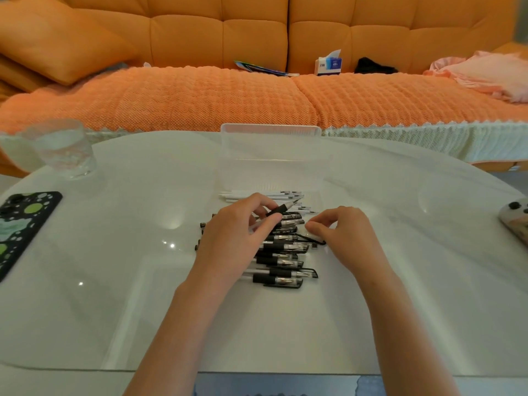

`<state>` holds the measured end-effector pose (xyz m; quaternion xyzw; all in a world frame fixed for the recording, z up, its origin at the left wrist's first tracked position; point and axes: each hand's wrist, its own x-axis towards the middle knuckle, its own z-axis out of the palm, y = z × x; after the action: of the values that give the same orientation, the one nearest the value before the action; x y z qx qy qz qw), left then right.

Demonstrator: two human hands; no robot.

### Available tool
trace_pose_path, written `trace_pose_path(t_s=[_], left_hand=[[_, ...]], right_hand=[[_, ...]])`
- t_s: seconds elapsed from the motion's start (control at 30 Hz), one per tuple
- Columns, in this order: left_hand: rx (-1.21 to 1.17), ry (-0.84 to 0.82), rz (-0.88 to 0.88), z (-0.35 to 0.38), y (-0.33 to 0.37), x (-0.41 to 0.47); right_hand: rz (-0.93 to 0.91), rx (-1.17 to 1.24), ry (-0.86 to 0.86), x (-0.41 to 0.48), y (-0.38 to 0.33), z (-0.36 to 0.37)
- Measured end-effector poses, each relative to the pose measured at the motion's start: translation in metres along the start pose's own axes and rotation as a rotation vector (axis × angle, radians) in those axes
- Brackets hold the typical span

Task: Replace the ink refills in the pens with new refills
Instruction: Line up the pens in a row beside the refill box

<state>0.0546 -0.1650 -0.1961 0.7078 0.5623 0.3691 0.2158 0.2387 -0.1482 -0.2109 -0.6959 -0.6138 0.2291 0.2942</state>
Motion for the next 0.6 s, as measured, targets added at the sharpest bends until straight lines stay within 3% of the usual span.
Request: trace_pose_path(t_s=[0.23, 0.4, 0.6], left_hand=[[-0.149, 0.018, -0.039, 0.002, 0.0, 0.001], [-0.184, 0.007, -0.014, 0.008, 0.007, -0.001], [-0.204, -0.042, -0.001, 0.011, 0.01, -0.001]], right_hand=[[-0.024, 0.295, 0.026, -0.003, -0.007, -0.017], [-0.002, 0.652, -0.206, -0.012, -0.024, -0.017], [0.032, 0.827, -0.224, -0.009, -0.026, -0.013]])
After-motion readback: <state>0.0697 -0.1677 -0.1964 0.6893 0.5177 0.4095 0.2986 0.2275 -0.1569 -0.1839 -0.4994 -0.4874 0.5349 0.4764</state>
